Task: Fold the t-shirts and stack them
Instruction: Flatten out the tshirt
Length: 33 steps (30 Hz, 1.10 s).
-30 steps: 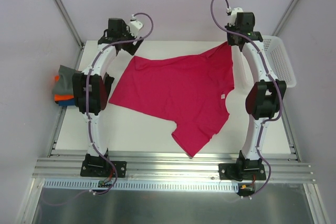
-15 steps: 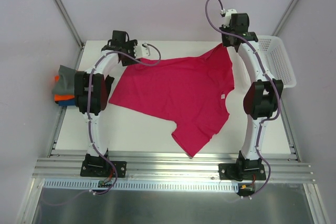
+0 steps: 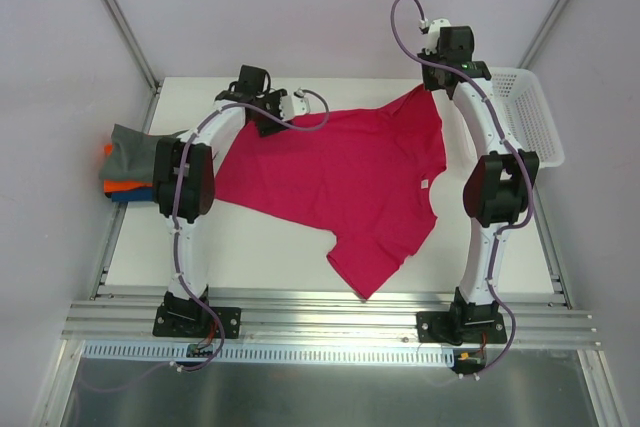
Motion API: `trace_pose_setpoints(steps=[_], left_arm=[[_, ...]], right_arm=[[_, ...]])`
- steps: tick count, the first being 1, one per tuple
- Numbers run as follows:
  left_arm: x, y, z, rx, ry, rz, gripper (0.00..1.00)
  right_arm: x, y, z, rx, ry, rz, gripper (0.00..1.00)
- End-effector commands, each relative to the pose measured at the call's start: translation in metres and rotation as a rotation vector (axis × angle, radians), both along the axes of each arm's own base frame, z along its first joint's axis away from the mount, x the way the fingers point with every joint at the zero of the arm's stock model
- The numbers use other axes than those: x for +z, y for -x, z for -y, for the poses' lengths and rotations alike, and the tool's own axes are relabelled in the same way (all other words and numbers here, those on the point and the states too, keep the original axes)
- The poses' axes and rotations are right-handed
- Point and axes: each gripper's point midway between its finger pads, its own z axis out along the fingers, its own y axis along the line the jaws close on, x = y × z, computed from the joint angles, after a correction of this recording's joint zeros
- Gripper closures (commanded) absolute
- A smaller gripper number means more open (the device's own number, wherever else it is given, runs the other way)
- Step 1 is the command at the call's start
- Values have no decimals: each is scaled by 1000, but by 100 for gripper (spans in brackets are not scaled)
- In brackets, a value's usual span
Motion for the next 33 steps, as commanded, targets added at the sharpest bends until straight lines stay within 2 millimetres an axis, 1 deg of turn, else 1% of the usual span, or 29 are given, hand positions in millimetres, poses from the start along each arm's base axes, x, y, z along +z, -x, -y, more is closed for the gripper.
trace_pose_setpoints(steps=[1,2,3,5,7,12,13,14,17,18,19,23,24,25,27,33], left_arm=[[18,15,2,-8,58,-23,45],[16,16,2,-10,61,-29,48],[13,17,2,-3,65,-40,48],[3,20,2,5,68,-68,52],[-5,23,3,7,70,-89,52],[-16,21,4,10,71,-110,53],[-14,19,5,11,71,-104,55],[-21,17,3,15,59,-110,55],[-28,10,2,24,64,-119,55],[-23,3,-1,37,71,-106,55],[-29,1,-1,45,75,-119,56],[-40,-12,-9,74,70,-123,56],[-36,-18,-11,81,71,-110,56],[-41,-21,-14,90,72,-117,56],[-39,-27,-16,108,80,-111,57],[-41,-28,-31,140,76,-118,58]], right_arm=[[26,1,-2,5,-25,54,99],[28,2,0,2,-25,55,99],[26,3,0,5,-23,51,99],[25,4,2,1,-21,46,99],[23,4,4,0,-17,42,99],[19,4,7,-7,-10,35,99],[20,4,8,-9,-10,37,99],[19,4,7,-7,-10,35,99],[18,3,7,-10,-10,35,99],[18,3,6,-8,-9,35,99],[16,3,8,-14,-5,31,99],[11,3,10,-18,5,23,99],[10,2,11,-18,6,20,99],[9,2,10,-17,6,19,99],[7,1,10,-17,7,16,99],[1,-3,9,-16,3,9,99]])
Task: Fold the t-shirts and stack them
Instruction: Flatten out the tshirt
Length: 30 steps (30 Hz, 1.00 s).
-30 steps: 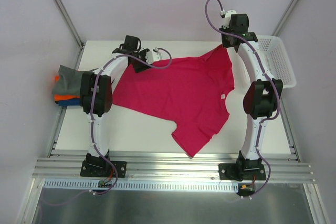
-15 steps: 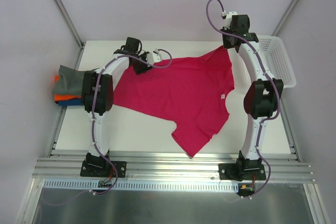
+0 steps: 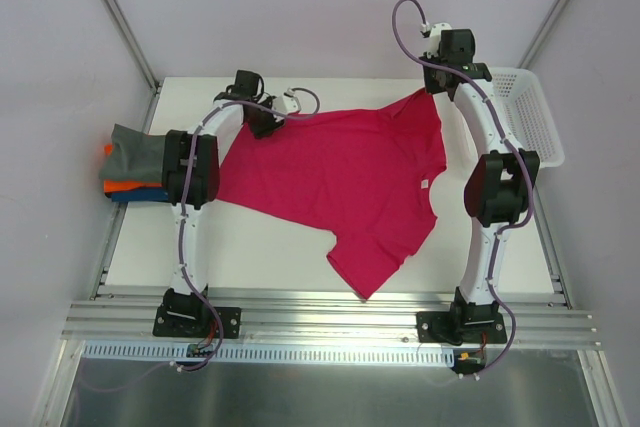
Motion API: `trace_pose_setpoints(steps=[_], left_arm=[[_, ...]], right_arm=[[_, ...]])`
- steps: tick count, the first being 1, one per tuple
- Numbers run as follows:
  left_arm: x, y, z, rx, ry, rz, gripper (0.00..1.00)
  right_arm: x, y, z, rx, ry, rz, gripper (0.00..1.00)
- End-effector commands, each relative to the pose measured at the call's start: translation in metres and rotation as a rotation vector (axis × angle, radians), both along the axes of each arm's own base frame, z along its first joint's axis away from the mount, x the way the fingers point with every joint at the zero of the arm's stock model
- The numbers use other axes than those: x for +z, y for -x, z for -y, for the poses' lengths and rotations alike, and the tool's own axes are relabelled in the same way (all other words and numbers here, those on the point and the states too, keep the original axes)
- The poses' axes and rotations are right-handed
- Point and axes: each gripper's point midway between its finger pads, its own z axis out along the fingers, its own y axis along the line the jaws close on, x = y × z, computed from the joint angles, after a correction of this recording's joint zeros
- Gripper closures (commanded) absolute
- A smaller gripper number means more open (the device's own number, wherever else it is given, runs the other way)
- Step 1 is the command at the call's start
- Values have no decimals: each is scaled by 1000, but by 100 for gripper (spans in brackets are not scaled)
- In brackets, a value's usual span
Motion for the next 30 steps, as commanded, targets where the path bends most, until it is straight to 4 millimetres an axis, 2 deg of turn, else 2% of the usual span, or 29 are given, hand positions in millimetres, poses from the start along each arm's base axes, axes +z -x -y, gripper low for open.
trace_pose_setpoints(steps=[1,5,9,10,12,14,16,18,20,24,29,30], left_arm=[[24,-6,-4,13,30,29,58],[23,-5,-12,27,18,26,58],[21,-6,-12,31,17,22,65],[22,-6,-12,33,19,21,74],[21,-5,-12,38,20,15,81],[22,-5,-13,44,18,14,82],[21,-4,-14,47,15,8,87],[21,-4,-14,50,17,6,100],[23,-3,-12,50,22,5,100],[40,-8,-12,54,36,38,100],[90,-18,-13,78,82,121,100],[106,-18,-12,79,95,147,100]], right_arm=[[14,-7,0,-3,-6,41,99],[14,-11,-2,-5,-17,47,99],[12,-13,-3,-3,-25,47,99],[13,-13,-3,-4,-24,47,99],[14,-13,-2,-3,-24,49,99],[16,-11,-2,-5,-21,51,99],[15,-11,-1,-5,-18,50,99],[16,-10,0,-5,-16,51,99],[18,-10,0,-6,-16,54,99],[23,-7,1,-3,-9,60,99],[35,-2,8,-14,-11,78,99],[39,0,10,-18,-13,82,99]])
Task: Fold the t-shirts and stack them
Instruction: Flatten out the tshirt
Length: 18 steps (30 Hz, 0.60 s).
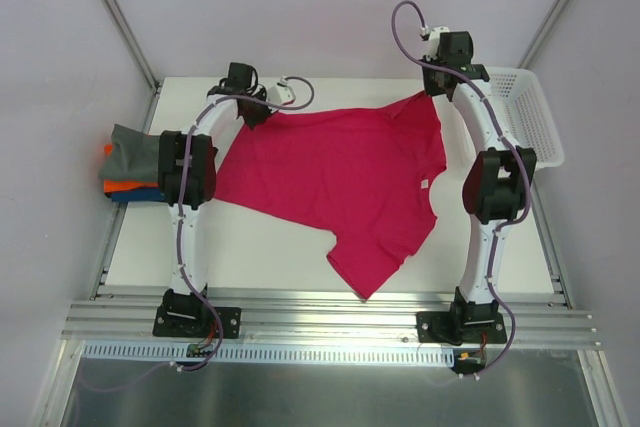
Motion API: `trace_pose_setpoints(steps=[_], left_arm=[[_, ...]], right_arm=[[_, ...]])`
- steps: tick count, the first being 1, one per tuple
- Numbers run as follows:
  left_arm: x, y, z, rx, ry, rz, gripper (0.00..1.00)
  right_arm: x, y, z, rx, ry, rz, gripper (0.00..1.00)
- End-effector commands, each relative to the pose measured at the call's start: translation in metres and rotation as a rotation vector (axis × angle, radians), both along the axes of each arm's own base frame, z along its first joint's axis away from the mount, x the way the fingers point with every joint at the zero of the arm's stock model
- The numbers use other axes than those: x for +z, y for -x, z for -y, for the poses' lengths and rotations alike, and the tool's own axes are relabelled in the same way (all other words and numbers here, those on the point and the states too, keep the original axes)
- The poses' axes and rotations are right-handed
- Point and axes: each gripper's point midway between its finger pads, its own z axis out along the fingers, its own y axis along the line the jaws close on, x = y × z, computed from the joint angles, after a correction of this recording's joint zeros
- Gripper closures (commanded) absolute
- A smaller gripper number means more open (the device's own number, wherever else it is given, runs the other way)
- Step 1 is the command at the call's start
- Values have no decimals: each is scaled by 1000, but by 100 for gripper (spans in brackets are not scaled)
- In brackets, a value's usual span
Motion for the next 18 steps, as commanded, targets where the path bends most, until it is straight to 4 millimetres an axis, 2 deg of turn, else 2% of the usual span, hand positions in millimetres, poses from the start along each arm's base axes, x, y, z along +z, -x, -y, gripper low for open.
trace_pose_setpoints(steps=[1,2,3,10,11,12,14,15,17,18], left_arm=[[99,-9,2,17,76,157,100],[107,-8,3,21,83,167,100],[123,-4,3,26,98,188,100],[169,29,4,3,92,253,100],[174,34,4,-3,84,262,100],[187,43,3,-9,84,285,100],[199,53,5,-24,76,310,100],[212,64,5,-29,73,336,100],[220,79,11,-45,74,347,100],[243,91,11,-50,80,394,100]], right_arm=[[63,8,9,-12,-19,117,99],[67,12,11,-13,-22,122,99],[70,15,12,-14,-18,124,99],[121,39,47,-81,7,208,99],[139,47,52,-89,11,243,99],[148,51,56,-95,16,259,99],[167,62,68,-118,27,296,99],[188,74,70,-124,21,337,99],[207,93,74,-134,8,368,99],[234,113,74,-133,3,424,99]])
